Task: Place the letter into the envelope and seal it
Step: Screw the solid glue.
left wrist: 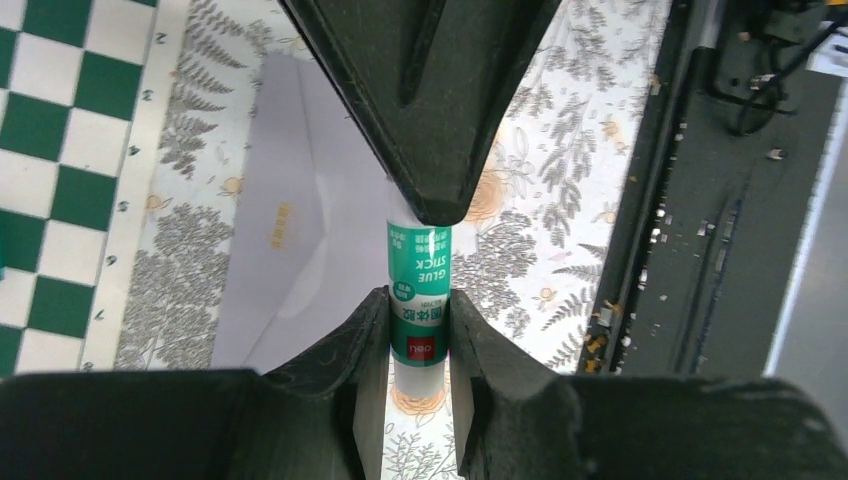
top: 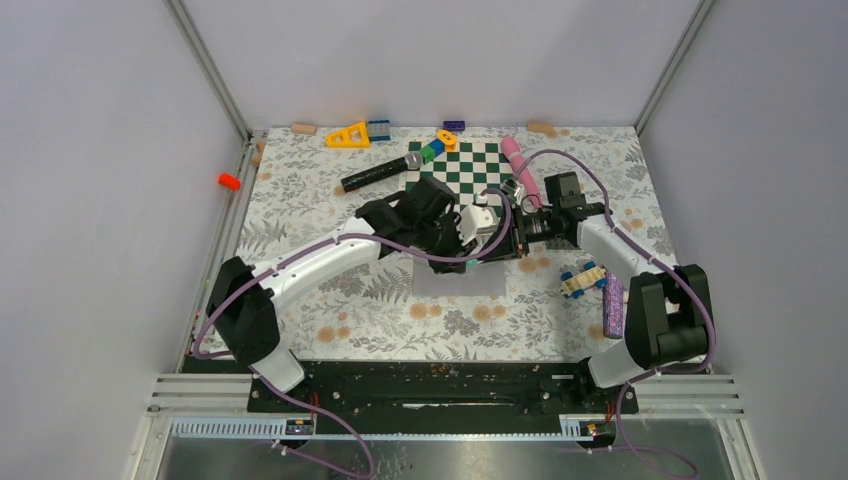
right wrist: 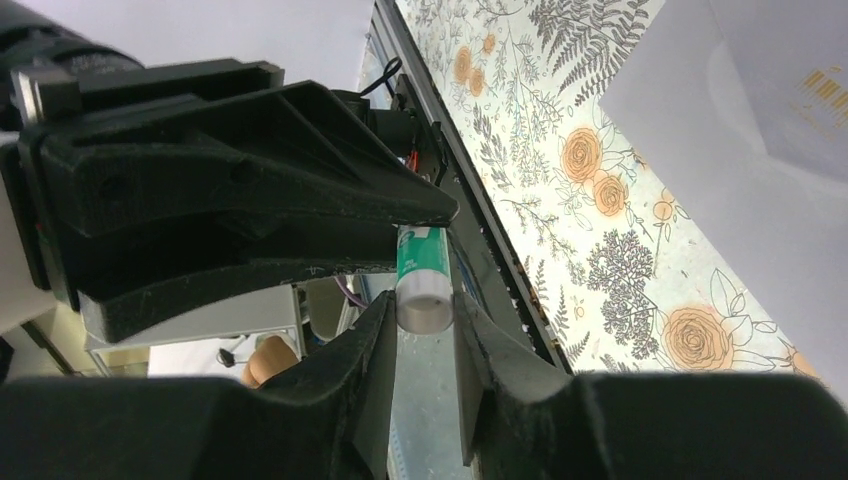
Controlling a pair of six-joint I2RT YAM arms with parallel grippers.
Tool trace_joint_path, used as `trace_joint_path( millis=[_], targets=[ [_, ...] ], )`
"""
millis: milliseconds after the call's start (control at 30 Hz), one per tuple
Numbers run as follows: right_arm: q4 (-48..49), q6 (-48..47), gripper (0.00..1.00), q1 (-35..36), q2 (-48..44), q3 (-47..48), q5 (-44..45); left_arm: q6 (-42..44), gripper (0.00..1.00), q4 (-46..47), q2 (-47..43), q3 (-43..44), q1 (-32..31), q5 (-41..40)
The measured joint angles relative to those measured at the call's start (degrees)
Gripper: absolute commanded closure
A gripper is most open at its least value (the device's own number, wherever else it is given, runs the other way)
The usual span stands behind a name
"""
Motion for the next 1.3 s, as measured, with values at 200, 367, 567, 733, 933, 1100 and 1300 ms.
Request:
trace_joint_path(
  millis=[200,367,567,733,933,1100,1300],
  targets=[
    [-0.2,-8.3,0.67,0.1,-5.5,-2.4,-1.8,0.7,1.0,-2.3,0.1,1.0,1.9,10.3],
    [-0.2,-16.5,0.43,0.9,-14.6,-4.7,-1.9,2.8,1.0,-6.1,0.5,2.9,2.3,18.8],
    [1.5,-16.5,0.39,1.6,-17.1,-5.0,-1.8,2.8,1.0,-8.3,1.1,3.0,2.3,20.7],
    [1.6,-15.4,0.38,1.7,-16.0,-5.7,0.2,1.9,1.0,-7.8,1.1,3.0,3.0,20.7],
    [2.6,-15.6,0.39,3.0,-16.0,-7.1,1.4,1.5,1.0,-7.6,1.2,3.0,3.2,20.7],
    [3.5,-15.6,0.42,4.8,-16.0,-7.2,2.6,1.2,1.0,-7.3,1.2,3.0,3.2,20.6],
    [4.1,-15.5,0.47,5.9,-16.0,-7.3,2.8,1.0,1.0,-7.2,1.2,3.0,3.2,20.6]
  ],
)
